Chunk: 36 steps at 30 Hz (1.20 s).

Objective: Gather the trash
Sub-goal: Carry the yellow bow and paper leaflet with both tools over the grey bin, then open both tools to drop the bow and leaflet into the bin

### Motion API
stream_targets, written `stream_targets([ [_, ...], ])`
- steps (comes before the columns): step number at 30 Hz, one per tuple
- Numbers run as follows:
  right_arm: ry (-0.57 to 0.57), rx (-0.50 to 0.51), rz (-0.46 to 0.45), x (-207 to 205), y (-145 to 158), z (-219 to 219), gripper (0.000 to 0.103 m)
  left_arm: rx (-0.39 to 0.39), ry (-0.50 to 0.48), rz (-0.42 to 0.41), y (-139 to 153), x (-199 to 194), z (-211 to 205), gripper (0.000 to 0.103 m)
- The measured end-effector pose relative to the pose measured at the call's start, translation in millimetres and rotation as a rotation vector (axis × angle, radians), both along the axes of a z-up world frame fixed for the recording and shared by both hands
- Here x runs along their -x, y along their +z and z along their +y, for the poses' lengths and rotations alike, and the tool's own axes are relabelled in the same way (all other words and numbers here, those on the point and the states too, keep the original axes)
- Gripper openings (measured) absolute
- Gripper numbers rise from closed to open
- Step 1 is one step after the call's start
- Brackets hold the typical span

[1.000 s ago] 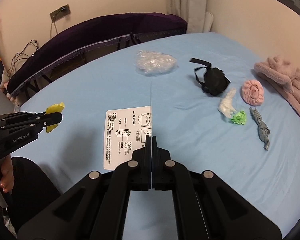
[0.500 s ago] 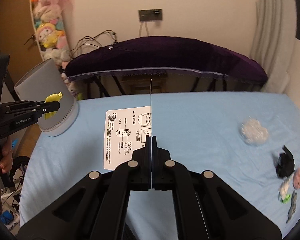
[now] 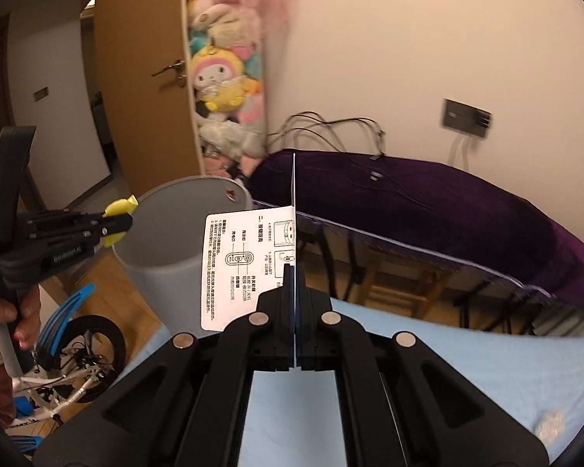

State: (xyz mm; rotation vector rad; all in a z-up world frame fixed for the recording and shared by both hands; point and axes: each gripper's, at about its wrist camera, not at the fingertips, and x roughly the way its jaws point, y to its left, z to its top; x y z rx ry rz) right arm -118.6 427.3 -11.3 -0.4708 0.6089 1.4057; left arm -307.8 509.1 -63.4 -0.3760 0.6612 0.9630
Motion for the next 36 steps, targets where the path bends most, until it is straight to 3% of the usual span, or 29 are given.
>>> stream_targets([
  [9, 0.043, 0.096, -0.015, 46.4, -15.8, 94.9, 0.0, 0.05, 0.066, -0.032, -1.4, 24.3, 43.6, 0.01],
  [13, 0.032, 0.127, 0.04, 49.8, -16.8, 115.2, 0.001, 0.045, 0.067, -0.024, -3.8, 25.2, 50.7, 0.01],
  [16, 0.024, 0.12, 0.035, 52.2, -13.9, 119.9, 0.017, 0.045, 0.072, -0.038, -4.1, 27.5, 50.9, 0.016],
  [17, 0.023, 0.112, 0.024, 53.0, -12.3, 117.8, 0.029, 0.051, 0.069, -0.04, -4.6, 27.9, 52.2, 0.02],
  [18, 0.022, 0.106, 0.013, 53.3, -11.8, 116.9, 0.033, 0.052, 0.071, -0.041, -5.0, 28.8, 53.7, 0.035],
  [19, 0.025, 0.103, 0.0, 54.3, -10.6, 114.6, 0.033, 0.047, 0.078, -0.043, -4.9, 29.9, 53.4, 0.055],
  [21, 0.025, 0.097, -0.007, 54.8, -8.8, 109.3, 0.033, 0.023, 0.083, -0.057, -2.8, 31.9, 50.7, 0.073],
  [29, 0.002, 0.077, 0.002, 41.3, -10.4, 90.7, 0.033, -0.01, 0.06, -0.043, 1.7, 26.2, 38.7, 0.073],
  [36, -0.053, 0.077, 0.004, 19.4, -20.8, 49.3, 0.033, -0.031, 0.019, -0.033, 1.9, 12.8, 15.2, 0.073],
])
